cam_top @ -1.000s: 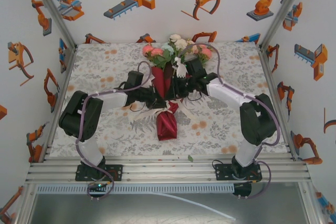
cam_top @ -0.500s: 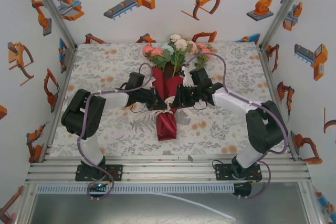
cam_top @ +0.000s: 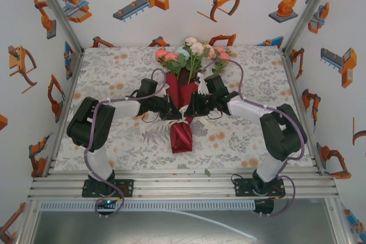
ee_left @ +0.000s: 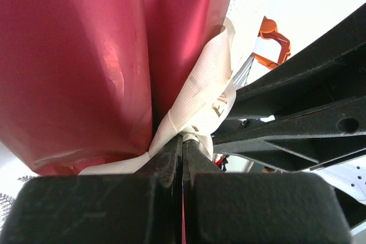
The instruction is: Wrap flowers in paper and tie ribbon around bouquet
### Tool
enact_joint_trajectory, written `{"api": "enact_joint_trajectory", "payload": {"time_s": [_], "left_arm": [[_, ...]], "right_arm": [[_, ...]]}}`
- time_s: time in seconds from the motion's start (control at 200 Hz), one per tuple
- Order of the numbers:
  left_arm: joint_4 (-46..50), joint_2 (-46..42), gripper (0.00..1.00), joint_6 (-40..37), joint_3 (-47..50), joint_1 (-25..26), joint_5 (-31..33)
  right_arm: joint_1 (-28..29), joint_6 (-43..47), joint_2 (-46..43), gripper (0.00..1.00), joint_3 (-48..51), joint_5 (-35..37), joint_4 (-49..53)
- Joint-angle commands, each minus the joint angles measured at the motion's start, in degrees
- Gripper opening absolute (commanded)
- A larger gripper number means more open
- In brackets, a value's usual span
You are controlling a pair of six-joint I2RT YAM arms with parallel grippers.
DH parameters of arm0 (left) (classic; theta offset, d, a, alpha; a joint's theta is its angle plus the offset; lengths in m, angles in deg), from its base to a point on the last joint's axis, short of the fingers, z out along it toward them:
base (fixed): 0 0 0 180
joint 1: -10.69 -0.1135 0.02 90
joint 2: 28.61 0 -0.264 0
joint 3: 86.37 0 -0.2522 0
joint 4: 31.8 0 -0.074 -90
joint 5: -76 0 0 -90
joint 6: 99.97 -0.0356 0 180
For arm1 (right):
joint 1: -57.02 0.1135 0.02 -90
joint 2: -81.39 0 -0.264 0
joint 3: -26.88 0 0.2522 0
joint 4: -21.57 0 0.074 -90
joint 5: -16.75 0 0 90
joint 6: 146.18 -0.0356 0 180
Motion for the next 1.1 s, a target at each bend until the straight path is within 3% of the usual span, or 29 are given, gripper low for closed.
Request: {"api": "enact_joint_trajectory", "payload": {"time_s": [0.0, 0.406, 0.826, 0.956, 1.091], "left_arm": [[1.0, -0.7, 0.00, -1.1, -1.6, 0.1, -1.4], [-0.6, -1.0, 0.00, -0.8, -1.3, 0.1, -2.1], [-3.2, -1.7, 0.00, 0.4, 0.3, -0.6, -2.1], [-2.5, -2.7, 0.25, -0.6, 1.0, -1.1, -1.1], [-0.2, -4.7, 0.30, -2.7, 1.5, -1.7, -0.4]], "right_arm": [[-0.3, -0.9, 0.7, 0.29, 0.4, -0.2, -2.4], [-0.3, -2.1, 3.6, 0.35, 0.7, -3.4, -4.6], [-0.3, -1.8, 2.9, 0.00, 1.2, -3.1, -5.1], [-0.3, 0.5, 1.8, 0.00, 0.8, -1.2, -2.7], [-0.3, 2.0, 0.6, 0.00, 0.3, 1.0, -0.1]]}}
